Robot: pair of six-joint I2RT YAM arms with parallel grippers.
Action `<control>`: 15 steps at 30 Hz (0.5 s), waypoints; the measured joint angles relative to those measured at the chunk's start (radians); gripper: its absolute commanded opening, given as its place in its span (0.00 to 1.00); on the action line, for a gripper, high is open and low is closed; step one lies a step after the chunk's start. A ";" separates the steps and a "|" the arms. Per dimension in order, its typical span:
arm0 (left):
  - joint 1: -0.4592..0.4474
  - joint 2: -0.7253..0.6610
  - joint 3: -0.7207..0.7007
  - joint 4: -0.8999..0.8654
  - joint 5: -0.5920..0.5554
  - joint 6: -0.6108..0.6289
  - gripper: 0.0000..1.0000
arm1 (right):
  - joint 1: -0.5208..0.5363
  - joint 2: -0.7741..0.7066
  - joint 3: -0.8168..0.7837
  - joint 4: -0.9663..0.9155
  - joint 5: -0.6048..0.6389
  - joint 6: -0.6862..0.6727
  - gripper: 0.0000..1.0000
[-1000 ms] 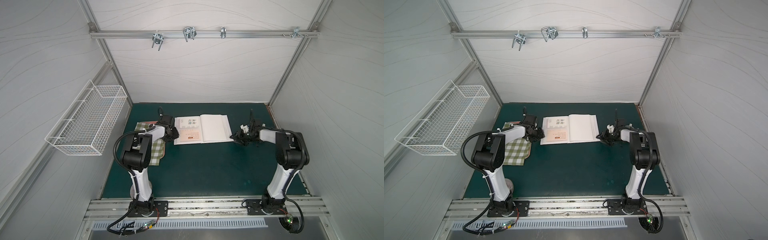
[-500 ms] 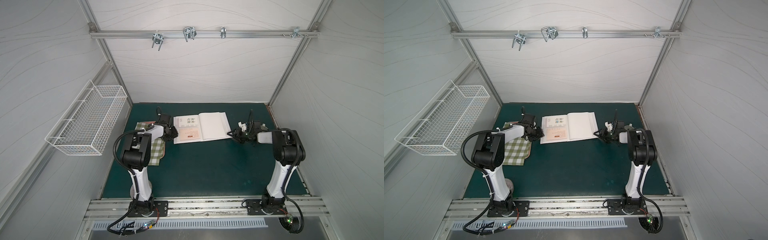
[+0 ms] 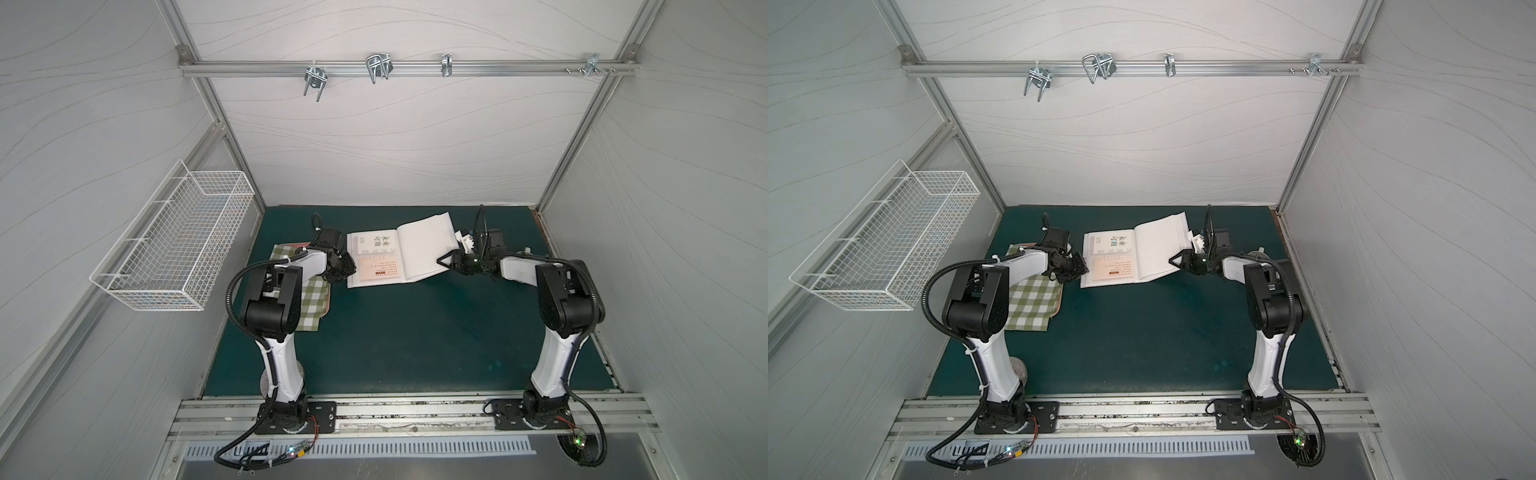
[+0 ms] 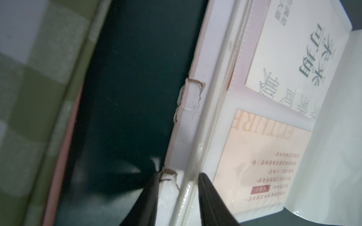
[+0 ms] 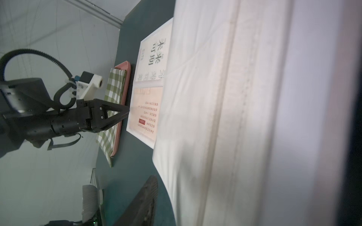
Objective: Place the photos into the photo albums
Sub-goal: Close the photo album at the center of the board.
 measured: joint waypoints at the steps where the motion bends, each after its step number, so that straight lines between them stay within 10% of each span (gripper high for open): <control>1: 0.000 0.000 0.000 0.000 0.003 -0.002 0.37 | 0.016 -0.016 0.010 -0.019 0.018 -0.026 0.52; 15: 0.005 0.011 0.000 0.051 0.046 -0.034 0.37 | 0.355 -0.076 0.202 -0.267 0.286 -0.324 0.73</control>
